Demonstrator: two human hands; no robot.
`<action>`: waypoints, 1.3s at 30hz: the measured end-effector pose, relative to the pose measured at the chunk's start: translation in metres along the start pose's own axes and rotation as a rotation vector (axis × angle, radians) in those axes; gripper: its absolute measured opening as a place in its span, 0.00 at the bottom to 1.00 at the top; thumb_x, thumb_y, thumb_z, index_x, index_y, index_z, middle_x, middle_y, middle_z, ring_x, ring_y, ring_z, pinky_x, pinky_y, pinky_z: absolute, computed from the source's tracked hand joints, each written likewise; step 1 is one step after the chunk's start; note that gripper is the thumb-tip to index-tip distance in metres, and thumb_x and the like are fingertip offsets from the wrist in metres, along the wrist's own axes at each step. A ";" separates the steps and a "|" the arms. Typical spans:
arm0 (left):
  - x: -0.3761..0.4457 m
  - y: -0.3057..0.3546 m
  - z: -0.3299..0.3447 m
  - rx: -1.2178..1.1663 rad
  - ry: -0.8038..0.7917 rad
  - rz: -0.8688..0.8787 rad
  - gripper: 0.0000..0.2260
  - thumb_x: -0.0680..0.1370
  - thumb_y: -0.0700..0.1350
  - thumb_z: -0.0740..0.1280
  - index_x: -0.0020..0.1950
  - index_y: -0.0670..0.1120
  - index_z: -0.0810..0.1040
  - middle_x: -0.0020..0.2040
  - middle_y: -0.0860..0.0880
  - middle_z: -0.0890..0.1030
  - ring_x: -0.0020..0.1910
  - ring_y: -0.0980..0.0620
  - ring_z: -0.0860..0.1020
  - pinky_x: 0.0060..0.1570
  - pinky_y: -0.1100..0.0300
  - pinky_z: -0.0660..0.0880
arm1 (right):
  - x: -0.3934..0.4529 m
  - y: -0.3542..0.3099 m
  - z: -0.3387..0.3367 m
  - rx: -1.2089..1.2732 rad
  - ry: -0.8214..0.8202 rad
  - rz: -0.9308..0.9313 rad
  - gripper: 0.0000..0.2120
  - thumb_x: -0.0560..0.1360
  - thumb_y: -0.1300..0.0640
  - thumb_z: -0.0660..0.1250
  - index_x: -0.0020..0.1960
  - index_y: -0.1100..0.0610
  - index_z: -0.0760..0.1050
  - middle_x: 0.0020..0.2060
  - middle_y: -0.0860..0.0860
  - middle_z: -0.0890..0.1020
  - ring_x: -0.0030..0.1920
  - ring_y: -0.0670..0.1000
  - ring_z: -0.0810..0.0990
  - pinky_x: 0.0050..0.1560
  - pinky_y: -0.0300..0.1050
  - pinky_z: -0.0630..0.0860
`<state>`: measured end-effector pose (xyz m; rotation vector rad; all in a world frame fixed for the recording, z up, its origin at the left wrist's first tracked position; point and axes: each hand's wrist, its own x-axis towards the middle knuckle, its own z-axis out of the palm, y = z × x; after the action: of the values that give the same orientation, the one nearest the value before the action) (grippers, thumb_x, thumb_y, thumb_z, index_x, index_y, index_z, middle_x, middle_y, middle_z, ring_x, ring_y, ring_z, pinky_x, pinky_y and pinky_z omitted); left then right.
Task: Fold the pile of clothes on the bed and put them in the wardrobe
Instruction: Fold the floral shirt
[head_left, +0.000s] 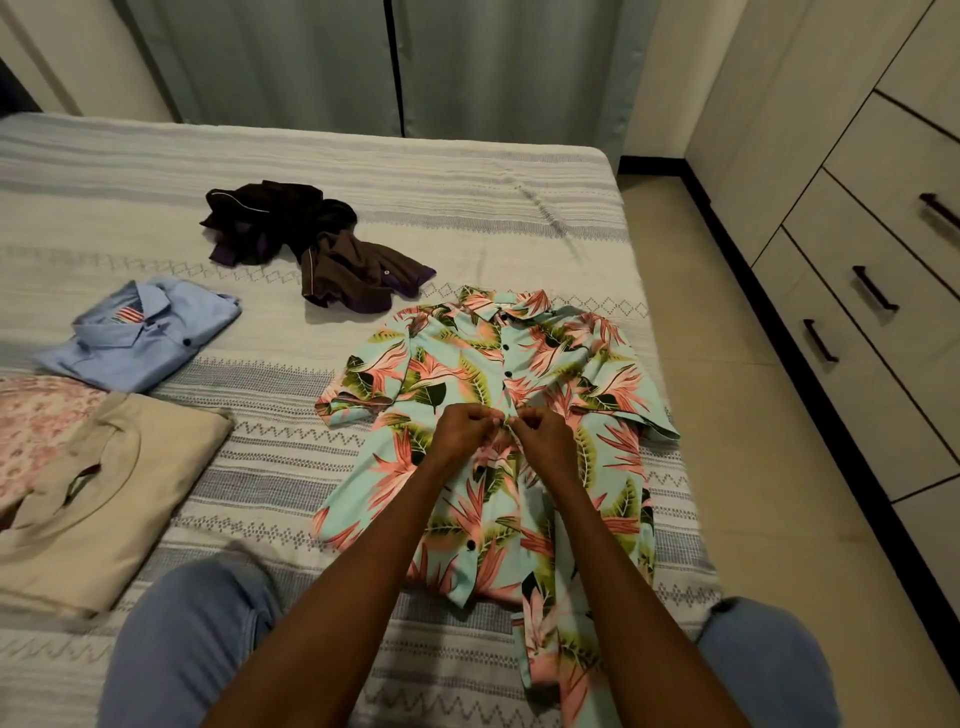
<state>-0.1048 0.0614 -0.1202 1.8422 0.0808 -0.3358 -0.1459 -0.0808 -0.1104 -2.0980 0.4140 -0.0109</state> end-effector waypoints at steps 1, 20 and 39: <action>0.000 0.001 0.001 -0.024 -0.002 -0.012 0.06 0.78 0.33 0.68 0.52 0.34 0.83 0.37 0.41 0.82 0.34 0.47 0.78 0.40 0.56 0.78 | -0.001 -0.001 0.001 -0.015 0.008 -0.008 0.11 0.77 0.50 0.69 0.55 0.55 0.82 0.49 0.50 0.85 0.49 0.52 0.83 0.49 0.47 0.77; 0.008 -0.005 0.006 -0.166 0.063 -0.070 0.02 0.77 0.35 0.70 0.48 0.38 0.83 0.34 0.44 0.81 0.29 0.53 0.77 0.34 0.61 0.77 | -0.007 0.012 0.013 -0.150 0.096 -0.248 0.09 0.80 0.52 0.66 0.57 0.52 0.81 0.51 0.50 0.85 0.49 0.54 0.83 0.42 0.45 0.76; 0.005 -0.004 0.004 -0.253 0.068 -0.006 0.08 0.78 0.38 0.71 0.50 0.44 0.73 0.35 0.44 0.79 0.31 0.51 0.76 0.31 0.61 0.74 | 0.014 0.025 0.013 -0.176 0.066 -0.457 0.07 0.78 0.54 0.69 0.55 0.54 0.80 0.50 0.50 0.82 0.50 0.50 0.80 0.45 0.46 0.77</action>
<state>-0.1015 0.0584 -0.1264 1.6024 0.1680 -0.2549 -0.1374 -0.0864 -0.1405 -2.3292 -0.0351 -0.3217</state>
